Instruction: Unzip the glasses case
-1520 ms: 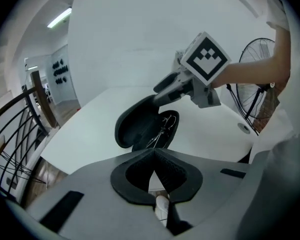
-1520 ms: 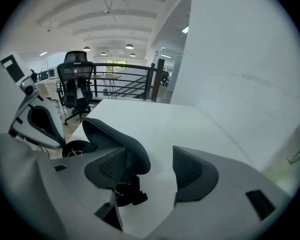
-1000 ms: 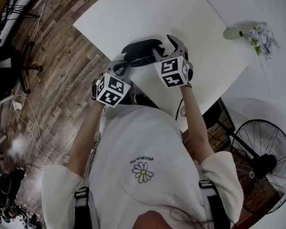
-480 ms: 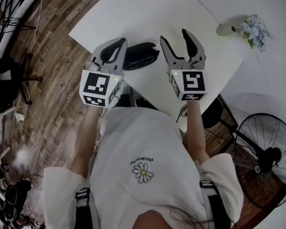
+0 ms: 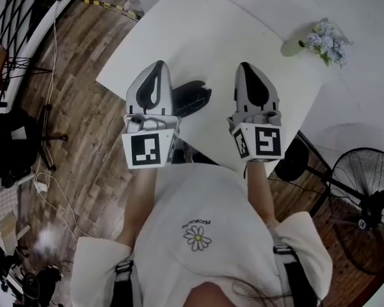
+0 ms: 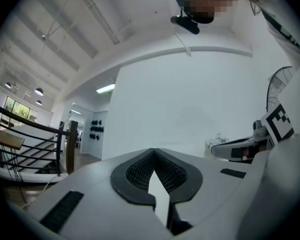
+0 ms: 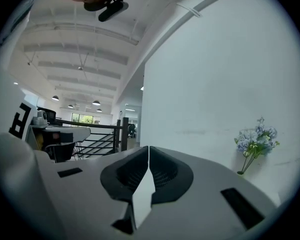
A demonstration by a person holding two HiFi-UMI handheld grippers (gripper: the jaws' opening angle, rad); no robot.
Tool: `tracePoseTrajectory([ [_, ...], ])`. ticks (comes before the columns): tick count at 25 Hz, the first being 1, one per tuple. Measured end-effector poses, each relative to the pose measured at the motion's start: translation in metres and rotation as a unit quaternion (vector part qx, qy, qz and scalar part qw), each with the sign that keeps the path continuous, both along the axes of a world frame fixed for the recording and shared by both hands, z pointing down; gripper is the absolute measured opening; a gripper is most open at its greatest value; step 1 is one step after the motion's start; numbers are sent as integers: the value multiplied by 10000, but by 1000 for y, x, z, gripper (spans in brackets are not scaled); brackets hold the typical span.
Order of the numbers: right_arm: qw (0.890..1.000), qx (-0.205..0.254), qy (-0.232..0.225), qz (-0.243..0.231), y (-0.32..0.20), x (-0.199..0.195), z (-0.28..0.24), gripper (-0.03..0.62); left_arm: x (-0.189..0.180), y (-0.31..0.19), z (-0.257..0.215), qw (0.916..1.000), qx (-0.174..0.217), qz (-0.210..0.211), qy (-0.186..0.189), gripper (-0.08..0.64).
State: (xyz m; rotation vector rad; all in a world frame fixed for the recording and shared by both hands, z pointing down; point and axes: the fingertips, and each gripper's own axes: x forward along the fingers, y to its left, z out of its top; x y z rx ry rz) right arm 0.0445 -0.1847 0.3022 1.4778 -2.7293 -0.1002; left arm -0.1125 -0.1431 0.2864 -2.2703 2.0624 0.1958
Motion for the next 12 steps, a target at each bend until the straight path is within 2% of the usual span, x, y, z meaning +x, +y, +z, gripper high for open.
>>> tracePoseTrajectory([
  [6, 9999, 11, 130, -36, 12, -1, 6, 8, 6, 2, -16, 9996, 120, 21, -269, 14],
  [12, 9995, 51, 277, -135, 18, -8, 8, 8, 6, 2, -15, 9997, 56, 14, -253, 14],
])
